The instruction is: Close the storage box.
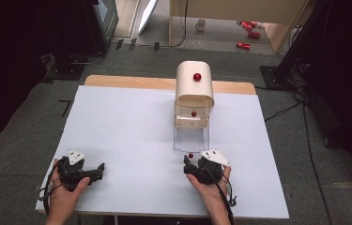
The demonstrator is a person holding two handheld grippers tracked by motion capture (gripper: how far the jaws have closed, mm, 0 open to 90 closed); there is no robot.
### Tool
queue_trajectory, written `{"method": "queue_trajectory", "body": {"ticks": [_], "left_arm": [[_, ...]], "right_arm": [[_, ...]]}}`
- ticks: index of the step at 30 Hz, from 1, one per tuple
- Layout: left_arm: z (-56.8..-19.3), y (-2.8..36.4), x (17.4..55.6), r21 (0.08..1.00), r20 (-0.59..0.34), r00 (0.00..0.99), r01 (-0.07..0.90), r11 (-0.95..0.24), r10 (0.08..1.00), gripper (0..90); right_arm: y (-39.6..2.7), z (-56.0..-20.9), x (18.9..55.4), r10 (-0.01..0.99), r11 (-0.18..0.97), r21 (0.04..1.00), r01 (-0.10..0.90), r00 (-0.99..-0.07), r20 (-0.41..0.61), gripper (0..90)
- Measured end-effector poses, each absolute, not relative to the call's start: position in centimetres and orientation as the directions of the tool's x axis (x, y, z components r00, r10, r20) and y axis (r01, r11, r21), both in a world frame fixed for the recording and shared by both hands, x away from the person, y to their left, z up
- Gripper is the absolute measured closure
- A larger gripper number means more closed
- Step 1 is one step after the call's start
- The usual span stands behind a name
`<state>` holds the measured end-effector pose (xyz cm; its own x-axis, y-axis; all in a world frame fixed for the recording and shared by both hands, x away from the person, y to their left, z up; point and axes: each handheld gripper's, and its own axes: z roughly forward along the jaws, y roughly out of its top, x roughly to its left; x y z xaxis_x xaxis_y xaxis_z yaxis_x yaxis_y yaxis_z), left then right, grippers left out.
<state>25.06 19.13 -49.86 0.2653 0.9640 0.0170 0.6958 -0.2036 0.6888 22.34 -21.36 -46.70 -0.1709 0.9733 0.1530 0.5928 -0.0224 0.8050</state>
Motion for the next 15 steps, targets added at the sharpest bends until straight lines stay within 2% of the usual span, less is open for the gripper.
{"method": "queue_trajectory", "body": {"ticks": [7, 15], "left_arm": [[-49.9, 19.1, 25.1, 0.689, 0.017, 0.266, 0.696, -0.204, 0.964, 0.4], [-49.9, 19.1, 25.1, 0.689, 0.017, 0.265, 0.696, -0.204, 0.964, 0.4]], "right_arm": [[-21.3, -47.6, 22.3, 0.978, -0.030, 0.794, 0.608, -0.146, 0.149, 37.3], [-21.0, -48.5, 22.8, 0.978, -0.043, 0.784, 0.620, -0.133, 0.159, 55.5]]}}
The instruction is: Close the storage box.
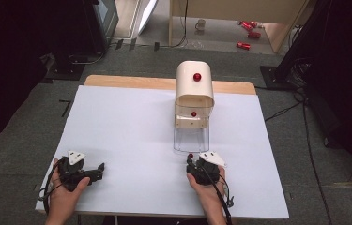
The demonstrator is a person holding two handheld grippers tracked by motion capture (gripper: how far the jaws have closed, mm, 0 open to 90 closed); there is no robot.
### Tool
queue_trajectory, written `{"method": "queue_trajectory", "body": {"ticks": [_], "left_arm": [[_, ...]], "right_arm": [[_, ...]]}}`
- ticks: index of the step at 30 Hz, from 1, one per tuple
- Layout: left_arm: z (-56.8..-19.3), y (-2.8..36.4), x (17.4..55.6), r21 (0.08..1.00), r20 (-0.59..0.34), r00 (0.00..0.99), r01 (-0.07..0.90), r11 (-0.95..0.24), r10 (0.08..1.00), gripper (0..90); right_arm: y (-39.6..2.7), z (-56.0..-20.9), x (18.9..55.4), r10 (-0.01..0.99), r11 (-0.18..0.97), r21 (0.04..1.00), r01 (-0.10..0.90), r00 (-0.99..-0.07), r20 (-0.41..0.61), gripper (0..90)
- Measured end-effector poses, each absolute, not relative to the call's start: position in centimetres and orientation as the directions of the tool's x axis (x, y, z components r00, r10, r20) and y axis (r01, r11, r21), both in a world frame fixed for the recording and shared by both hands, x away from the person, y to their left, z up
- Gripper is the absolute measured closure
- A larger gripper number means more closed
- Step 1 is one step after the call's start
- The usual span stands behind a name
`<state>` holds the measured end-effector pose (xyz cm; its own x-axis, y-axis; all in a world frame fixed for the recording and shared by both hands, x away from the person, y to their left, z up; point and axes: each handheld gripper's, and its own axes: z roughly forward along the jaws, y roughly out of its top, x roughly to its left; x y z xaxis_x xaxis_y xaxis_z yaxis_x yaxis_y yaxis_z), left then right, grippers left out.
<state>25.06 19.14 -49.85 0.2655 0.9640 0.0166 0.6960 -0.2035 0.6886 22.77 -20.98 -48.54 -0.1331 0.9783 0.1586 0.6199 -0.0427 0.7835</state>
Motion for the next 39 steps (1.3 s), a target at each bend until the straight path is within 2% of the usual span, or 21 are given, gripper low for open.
{"method": "queue_trajectory", "body": {"ticks": [4, 13, 39], "left_arm": [[-49.9, 19.1, 25.1, 0.689, 0.017, 0.266, 0.696, -0.204, 0.964, 0.4], [-49.9, 19.1, 25.1, 0.689, 0.017, 0.266, 0.696, -0.204, 0.964, 0.4], [-49.9, 19.1, 25.1, 0.689, 0.017, 0.266, 0.696, -0.204, 0.964, 0.4]], "right_arm": [[-20.7, -48.8, 22.9, 0.977, -0.039, 0.784, 0.620, -0.141, 0.160, 63.6], [-20.2, -49.0, 22.9, 0.976, -0.046, 0.786, 0.617, -0.141, 0.169, 74.1], [-20.6, -47.1, 23.6, 0.974, -0.032, 0.800, 0.599, -0.161, 0.160, 74.9]]}}
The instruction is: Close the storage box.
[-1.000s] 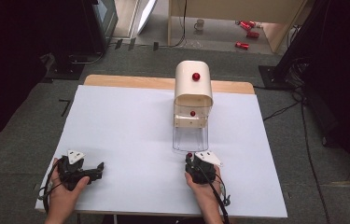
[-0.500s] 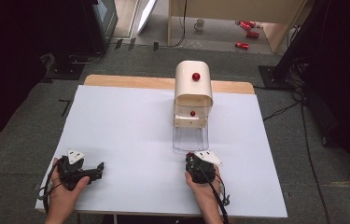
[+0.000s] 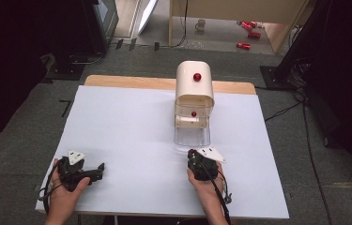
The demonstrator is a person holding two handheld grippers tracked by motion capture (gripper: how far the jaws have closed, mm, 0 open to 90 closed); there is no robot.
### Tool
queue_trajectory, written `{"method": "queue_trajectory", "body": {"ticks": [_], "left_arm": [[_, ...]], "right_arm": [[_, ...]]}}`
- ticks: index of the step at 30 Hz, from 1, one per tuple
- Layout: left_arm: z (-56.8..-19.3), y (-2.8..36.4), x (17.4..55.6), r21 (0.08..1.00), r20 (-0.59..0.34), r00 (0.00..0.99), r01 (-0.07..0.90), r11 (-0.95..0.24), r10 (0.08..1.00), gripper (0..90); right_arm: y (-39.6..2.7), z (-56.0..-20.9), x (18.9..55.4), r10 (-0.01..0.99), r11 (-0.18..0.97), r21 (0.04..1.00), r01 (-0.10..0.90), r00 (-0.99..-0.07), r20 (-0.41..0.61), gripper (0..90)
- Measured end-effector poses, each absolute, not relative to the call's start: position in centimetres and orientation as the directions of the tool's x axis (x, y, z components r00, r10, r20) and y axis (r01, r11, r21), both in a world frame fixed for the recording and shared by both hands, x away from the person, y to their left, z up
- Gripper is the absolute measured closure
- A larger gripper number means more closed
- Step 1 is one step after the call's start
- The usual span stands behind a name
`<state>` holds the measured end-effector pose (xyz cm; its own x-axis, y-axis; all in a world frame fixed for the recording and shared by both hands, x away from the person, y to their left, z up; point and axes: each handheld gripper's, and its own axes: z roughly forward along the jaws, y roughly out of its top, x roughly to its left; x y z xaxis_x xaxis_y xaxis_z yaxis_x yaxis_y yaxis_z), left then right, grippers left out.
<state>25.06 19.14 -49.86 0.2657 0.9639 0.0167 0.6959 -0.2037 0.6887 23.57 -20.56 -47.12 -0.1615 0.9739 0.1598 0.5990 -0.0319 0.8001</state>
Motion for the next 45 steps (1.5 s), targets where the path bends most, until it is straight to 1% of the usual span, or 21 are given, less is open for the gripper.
{"method": "queue_trajectory", "body": {"ticks": [10, 15, 26, 45], "left_arm": [[-49.9, 19.1, 25.1, 0.689, 0.017, 0.266, 0.696, -0.204, 0.964, 0.4], [-49.9, 19.1, 25.1, 0.689, 0.017, 0.266, 0.696, -0.204, 0.964, 0.4], [-49.9, 19.1, 25.1, 0.689, 0.017, 0.266, 0.696, -0.204, 0.964, 0.4], [-49.9, 19.1, 25.1, 0.689, 0.017, 0.266, 0.696, -0.204, 0.964, 0.4]], "right_arm": [[-20.4, -46.5, 24.6, 0.976, -0.020, 0.809, 0.588, -0.163, 0.143, 75.0], [-20.4, -45.9, 25.1, 0.978, -0.021, 0.816, 0.578, -0.156, 0.135, 79.2], [-20.6, -46.5, 26.7, 0.978, -0.030, 0.804, 0.593, -0.148, 0.146, 79.2], [-20.7, -45.8, 28.7, 0.981, -0.026, 0.818, 0.575, -0.143, 0.132, 78.8]]}}
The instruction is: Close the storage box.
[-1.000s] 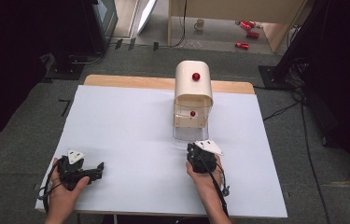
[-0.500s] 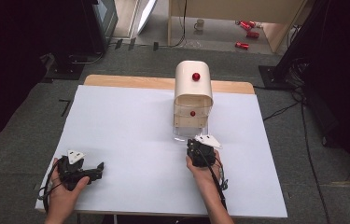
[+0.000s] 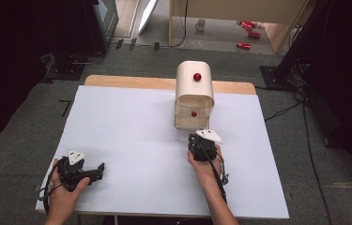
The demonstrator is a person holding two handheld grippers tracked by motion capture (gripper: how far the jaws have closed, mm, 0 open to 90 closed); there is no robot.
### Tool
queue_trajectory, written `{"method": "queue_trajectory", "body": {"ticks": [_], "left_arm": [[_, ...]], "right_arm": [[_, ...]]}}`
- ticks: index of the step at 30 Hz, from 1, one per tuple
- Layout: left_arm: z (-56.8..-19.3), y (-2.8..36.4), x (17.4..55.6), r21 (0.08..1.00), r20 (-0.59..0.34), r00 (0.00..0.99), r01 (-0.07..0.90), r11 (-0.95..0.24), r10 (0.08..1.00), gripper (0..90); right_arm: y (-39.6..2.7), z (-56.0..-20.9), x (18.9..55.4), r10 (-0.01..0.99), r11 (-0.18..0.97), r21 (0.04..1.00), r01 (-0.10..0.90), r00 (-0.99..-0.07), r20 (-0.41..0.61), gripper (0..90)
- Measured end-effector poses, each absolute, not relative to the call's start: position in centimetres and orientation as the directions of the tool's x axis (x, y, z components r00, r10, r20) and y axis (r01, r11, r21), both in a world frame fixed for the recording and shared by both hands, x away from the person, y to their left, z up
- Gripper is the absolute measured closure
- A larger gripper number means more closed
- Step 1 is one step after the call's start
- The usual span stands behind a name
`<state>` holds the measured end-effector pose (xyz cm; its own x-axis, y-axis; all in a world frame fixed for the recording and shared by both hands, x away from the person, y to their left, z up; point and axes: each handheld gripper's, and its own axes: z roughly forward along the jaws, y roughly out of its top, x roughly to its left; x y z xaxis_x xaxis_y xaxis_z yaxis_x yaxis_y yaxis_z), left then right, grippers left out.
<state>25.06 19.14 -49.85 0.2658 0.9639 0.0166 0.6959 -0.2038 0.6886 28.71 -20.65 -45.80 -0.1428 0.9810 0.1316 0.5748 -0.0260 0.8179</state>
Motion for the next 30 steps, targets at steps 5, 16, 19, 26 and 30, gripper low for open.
{"method": "queue_trajectory", "body": {"ticks": [5, 16, 19, 26, 30], "left_arm": [[-49.9, 19.1, 25.1, 0.689, 0.017, 0.266, 0.696, -0.204, 0.964, 0.4], [-49.9, 19.1, 25.1, 0.689, 0.016, 0.266, 0.696, -0.204, 0.964, 0.4], [-49.9, 19.1, 25.1, 0.689, 0.016, 0.266, 0.696, -0.203, 0.964, 0.4], [-49.9, 19.1, 25.1, 0.689, 0.016, 0.266, 0.696, -0.203, 0.964, 0.4], [-49.9, 19.1, 25.1, 0.689, 0.016, 0.265, 0.696, -0.203, 0.964, 0.4]], "right_arm": [[-20.5, -45.6, 29.5, 0.983, -0.021, 0.817, 0.577, -0.139, 0.123, 78.8], [-20.6, -45.5, 31.2, 0.984, -0.029, 0.816, 0.577, -0.128, 0.126, 78.6], [-20.8, -45.5, 31.6, 0.983, -0.031, 0.818, 0.574, -0.130, 0.129, 78.7], [-20.9, -45.5, 32.2, 0.983, -0.035, 0.822, 0.569, -0.130, 0.131, 77.8], [-21.2, -45.4, 32.5, 0.982, -0.033, 0.822, 0.568, -0.134, 0.132, 77.4]]}}
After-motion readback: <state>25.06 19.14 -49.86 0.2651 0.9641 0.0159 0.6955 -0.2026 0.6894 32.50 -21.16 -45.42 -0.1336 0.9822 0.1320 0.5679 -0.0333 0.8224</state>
